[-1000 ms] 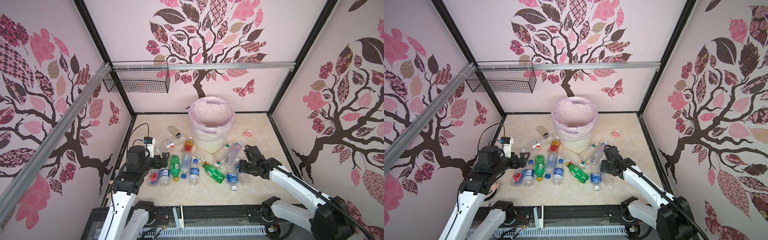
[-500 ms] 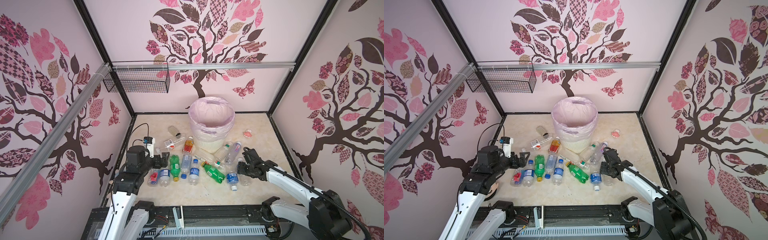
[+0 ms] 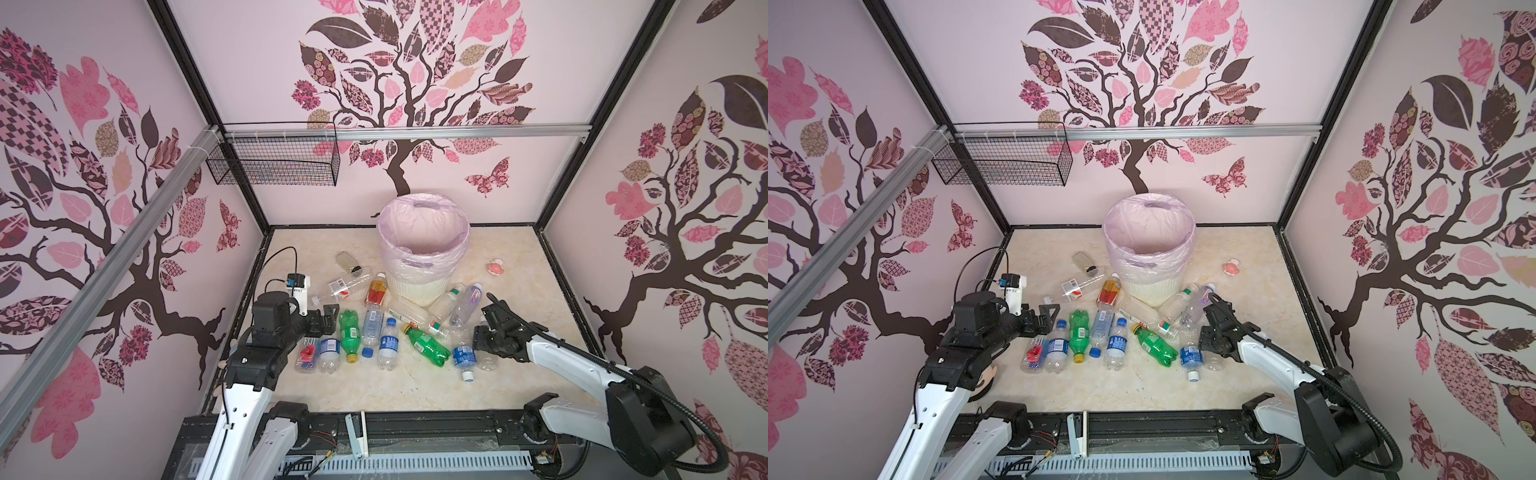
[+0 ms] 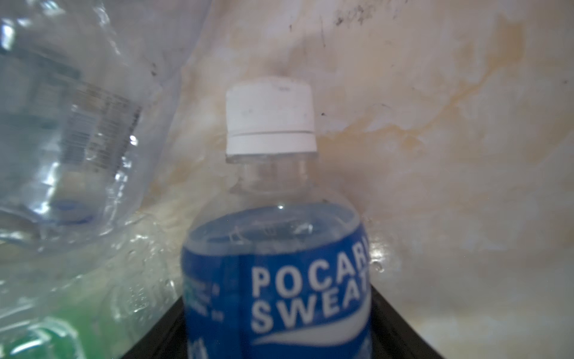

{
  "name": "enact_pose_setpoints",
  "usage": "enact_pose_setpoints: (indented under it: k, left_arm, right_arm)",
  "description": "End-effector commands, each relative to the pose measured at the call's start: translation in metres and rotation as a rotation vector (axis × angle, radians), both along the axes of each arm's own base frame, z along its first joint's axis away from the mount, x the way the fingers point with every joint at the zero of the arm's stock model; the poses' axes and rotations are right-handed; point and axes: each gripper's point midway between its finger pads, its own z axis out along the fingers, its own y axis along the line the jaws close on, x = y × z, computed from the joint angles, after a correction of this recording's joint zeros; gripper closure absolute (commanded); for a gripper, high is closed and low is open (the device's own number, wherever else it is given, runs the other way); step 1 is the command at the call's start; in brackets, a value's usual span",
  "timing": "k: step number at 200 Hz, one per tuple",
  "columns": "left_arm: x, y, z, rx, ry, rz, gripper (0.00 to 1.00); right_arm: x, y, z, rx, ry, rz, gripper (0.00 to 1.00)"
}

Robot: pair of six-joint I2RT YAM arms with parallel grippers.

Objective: Throw the plastic bottles in the bin
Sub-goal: Pick up the plastic bottle from the middle-right of the table.

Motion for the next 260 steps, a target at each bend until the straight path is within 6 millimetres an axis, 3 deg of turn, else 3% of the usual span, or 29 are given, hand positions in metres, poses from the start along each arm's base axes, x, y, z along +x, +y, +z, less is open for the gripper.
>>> enact_pose_setpoints:
  k: [1,40,75,185,260]
  left_arm:
    - [-0.001,0.000,-0.003,-0.003,-0.002,-0.004,0.02]
    - [-0.001,0.000,-0.003,-0.005,-0.001,-0.003,0.02]
    - [-0.001,0.000,-0.002,-0.006,-0.005,-0.002,0.02]
    - [-0.001,-0.001,-0.001,-0.006,-0.003,-0.004,0.02]
    - [-0.002,0.000,-0.002,0.005,0.002,-0.005,0.02]
  right_arm:
    - [-0.003,-0.003,-0.007,-0.024,0.022,-0.012,0.27]
    - [-0.002,-0.005,-0.006,-0.038,0.027,-0.012,0.28]
    - [0.005,-0.007,0.010,-0.047,-0.018,-0.021,0.31]
    - [0.023,-0.011,0.102,-0.053,-0.206,-0.006,0.35]
    - [0.043,0.006,0.194,0.007,-0.423,0.101,0.35]
